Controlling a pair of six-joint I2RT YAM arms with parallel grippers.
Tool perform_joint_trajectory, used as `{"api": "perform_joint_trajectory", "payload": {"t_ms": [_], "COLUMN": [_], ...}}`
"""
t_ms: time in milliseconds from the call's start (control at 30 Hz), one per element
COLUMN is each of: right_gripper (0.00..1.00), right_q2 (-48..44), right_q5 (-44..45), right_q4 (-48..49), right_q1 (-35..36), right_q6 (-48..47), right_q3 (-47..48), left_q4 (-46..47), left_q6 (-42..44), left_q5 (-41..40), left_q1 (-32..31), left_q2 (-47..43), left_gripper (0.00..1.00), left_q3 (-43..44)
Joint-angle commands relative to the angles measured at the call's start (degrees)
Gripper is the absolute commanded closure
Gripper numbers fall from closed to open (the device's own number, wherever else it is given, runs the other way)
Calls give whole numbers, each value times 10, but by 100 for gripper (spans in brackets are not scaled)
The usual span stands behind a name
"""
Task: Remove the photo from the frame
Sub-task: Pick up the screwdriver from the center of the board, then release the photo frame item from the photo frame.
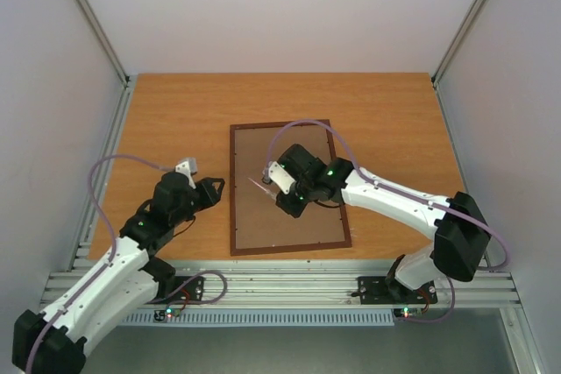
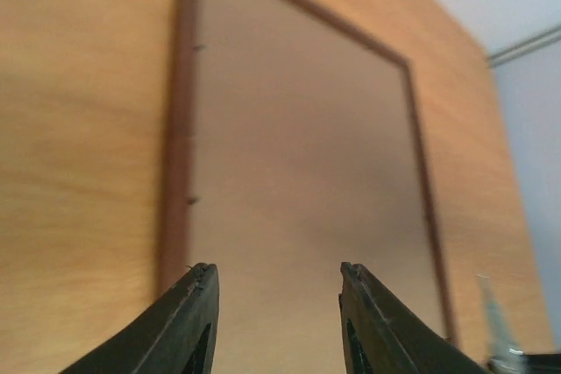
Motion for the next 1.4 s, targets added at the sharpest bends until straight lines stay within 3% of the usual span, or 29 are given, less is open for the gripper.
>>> {"api": "perform_joint_trajectory", "payload": {"t_ms": [0,167,600,667,833,967,1367], "right_gripper": [99,99,99,99,99,99,99], "right_q2": [24,39,146,153,184,206,233], "right_q5": [29,37,46,45,49,54,137], "right_q4": [-94,-116,-198,-197,-200,-199,-171], "right_q1": [-2,5,72,80,101,103,109], "right_q6": [-74,-104,-177,-182,-194,-198,-213], "right_q3": [36,57,126,128,140,145,128], "left_q4": [-70,-58,42,60,99,125,188], "left_q6": [2,17,39,41,42,40,19], "left_q5": [32,67,145,159,187,201,228], "left_q1": [42,60,68,68,68,68,65], "left_q2": [15,64,246,268,325,347,378], "left_gripper": [58,52,50,51,70,77,80], "left_q3": [-18,-21,-18,-18,-17,-18,-28]}}
